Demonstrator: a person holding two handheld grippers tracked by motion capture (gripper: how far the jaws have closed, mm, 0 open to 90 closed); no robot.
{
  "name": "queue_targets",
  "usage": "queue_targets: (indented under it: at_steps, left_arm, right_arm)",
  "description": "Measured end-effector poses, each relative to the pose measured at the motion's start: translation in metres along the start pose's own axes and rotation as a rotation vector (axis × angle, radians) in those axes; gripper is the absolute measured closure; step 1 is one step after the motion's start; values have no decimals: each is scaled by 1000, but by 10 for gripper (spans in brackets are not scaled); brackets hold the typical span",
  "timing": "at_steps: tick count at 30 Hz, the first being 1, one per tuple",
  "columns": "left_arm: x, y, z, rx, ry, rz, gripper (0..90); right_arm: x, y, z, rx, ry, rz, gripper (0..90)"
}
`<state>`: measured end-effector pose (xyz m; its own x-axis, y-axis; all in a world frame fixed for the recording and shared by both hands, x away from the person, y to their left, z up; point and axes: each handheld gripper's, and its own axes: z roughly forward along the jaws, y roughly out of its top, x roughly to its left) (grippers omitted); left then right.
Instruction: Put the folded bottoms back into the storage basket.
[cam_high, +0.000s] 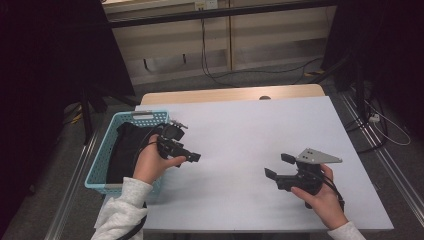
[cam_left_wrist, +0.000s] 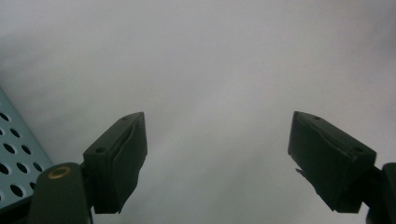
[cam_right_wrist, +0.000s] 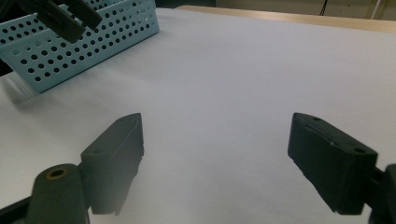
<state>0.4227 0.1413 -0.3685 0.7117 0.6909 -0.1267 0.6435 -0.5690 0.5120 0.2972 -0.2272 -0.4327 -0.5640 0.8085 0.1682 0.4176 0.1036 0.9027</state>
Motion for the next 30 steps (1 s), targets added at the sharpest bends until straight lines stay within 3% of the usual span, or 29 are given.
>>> queue_targets:
  at_steps: [30]
  left_arm:
    - [-22,-33,20,-55,-64,44,177]
  right_arm:
    - [-11,-10,-16,42,8,-16,161]
